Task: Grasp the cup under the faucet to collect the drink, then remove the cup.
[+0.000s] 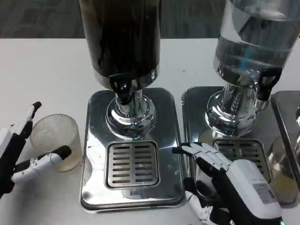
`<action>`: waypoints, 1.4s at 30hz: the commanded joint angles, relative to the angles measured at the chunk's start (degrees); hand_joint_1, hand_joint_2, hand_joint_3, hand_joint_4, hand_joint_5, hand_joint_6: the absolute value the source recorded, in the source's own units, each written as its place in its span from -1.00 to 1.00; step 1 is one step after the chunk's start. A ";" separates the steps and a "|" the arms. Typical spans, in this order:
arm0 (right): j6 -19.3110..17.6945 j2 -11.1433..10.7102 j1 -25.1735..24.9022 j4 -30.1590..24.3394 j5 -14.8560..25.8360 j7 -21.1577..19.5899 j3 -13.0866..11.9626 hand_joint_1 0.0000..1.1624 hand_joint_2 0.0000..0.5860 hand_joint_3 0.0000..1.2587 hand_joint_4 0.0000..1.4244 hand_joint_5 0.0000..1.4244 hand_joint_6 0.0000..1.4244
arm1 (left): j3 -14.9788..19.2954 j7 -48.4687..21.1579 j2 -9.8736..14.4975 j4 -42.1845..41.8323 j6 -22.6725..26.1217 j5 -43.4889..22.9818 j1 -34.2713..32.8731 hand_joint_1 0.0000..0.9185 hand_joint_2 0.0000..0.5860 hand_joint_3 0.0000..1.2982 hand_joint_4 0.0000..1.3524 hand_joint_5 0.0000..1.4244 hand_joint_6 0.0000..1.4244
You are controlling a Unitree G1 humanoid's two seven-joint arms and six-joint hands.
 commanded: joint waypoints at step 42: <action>0.03 0.08 -0.05 0.13 2.13 0.57 -0.50 0.06 0.92 -0.60 -0.74 -0.80 -0.58 | -4.05 10.93 -2.19 12.65 -9.65 0.95 -4.98 -0.58 -0.74 -0.58 -0.64 -0.37 -0.35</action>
